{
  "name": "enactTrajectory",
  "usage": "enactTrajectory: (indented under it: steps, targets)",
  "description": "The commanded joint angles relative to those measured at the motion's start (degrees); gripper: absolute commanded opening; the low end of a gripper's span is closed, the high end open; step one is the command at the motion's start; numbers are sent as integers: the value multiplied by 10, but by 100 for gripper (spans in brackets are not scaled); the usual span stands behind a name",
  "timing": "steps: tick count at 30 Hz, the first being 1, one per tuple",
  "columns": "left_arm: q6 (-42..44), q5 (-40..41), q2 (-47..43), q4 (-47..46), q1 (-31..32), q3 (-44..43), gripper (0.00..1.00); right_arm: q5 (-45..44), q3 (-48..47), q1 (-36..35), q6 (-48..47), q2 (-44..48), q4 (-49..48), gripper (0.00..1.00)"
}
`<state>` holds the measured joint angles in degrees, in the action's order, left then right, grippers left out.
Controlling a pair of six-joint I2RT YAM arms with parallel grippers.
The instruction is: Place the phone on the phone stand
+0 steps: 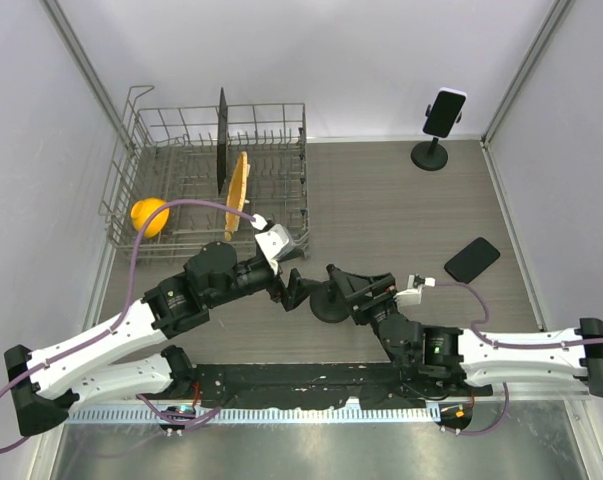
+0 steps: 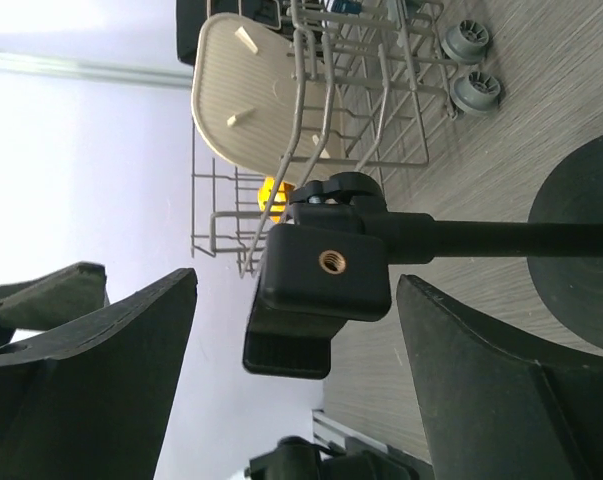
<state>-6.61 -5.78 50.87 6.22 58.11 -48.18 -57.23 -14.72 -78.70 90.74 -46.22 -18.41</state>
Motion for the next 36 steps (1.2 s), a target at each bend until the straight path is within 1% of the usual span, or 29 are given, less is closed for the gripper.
enactTrajectory:
  steps: [1,2,4,5,7,8,11,12,13,15,16,18,19,20,21,22,23,24,25,26,27,28,29,30,31,32,33,35,36]
  targets:
    - [1,-7,-10,-29,0,-15,83,4,-22,-2,-82,69,114,87]
    - [2,-6,-12,-28,0,-14,83,10,-21,-3,-134,81,116,87]
    - [5,-4,-16,-27,0,-15,83,17,-32,-3,-162,119,153,87]
    - [5,0,-15,-27,0,-13,83,18,-40,-3,-168,131,224,87]
    - [8,4,-17,-25,0,-14,83,19,-65,-3,-182,159,297,87]
    - [9,5,-16,-25,0,-14,83,19,-74,-3,-187,169,365,87]
    - [11,10,-17,-25,0,-14,84,18,-111,-3,-217,194,464,87]
    - [12,11,-17,-24,0,-14,84,19,-123,-3,-253,200,480,87]
    - [12,12,-17,-24,-1,-14,84,21,-149,-3,-269,209,504,87]
    - [13,11,-16,-23,0,-14,86,18,-170,-3,-307,213,509,87]
    - [13,9,-16,-24,0,-14,87,13,-186,-3,-344,213,507,87]
    - [12,8,-13,-24,0,-14,88,-16,-204,-3,-381,200,505,87]
    - [12,8,-13,-24,0,-14,88,-27,-234,-3,-408,190,524,87]
    - [12,8,-10,-24,0,-15,88,-69,-255,-3,-406,150,551,88]
    - [12,8,-9,-23,0,-15,88,-91,-281,2,-388,125,587,88]
    - [10,9,-7,-22,0,-15,88,-112,-334,10,-364,94,662,88]
    - [10,8,-6,-21,0,-16,88,-129,-359,20,-368,42,687,91]
    - [9,8,-5,-21,-1,-16,88,-130,-403,68,-376,12,708,92]
    - [9,8,-4,-21,0,-17,88,-109,-421,108,-398,-10,715,92]
    - [9,9,-3,-21,0,-17,88,-79,-437,154,-464,-30,708,93]
    - [9,8,-2,-20,0,-17,88,20,-453,218,-505,-67,690,93]
    - [9,9,-2,-19,0,-17,88,81,-455,329,-548,-79,643,93]
    - [10,11,-2,-18,0,-17,88,141,-457,394,-594,-94,625,93]
    - [11,12,-2,-18,0,-17,88,257,-462,445,-607,-126,611,93]
    - [12,15,-2,-16,0,-17,88,299,-468,539,-613,-148,602,93]
    - [12,14,-2,-16,0,-16,88,328,-473,570,-607,-166,602,93]
    - [13,17,-1,-16,-1,-16,88,333,-492,595,-599,-213,607,94]
    - [13,15,0,-16,-1,-17,88,313,-519,650,-571,-258,648,98]
    - [12,11,1,-15,-1,-17,88,318,-539,673,-563,-285,654,98]
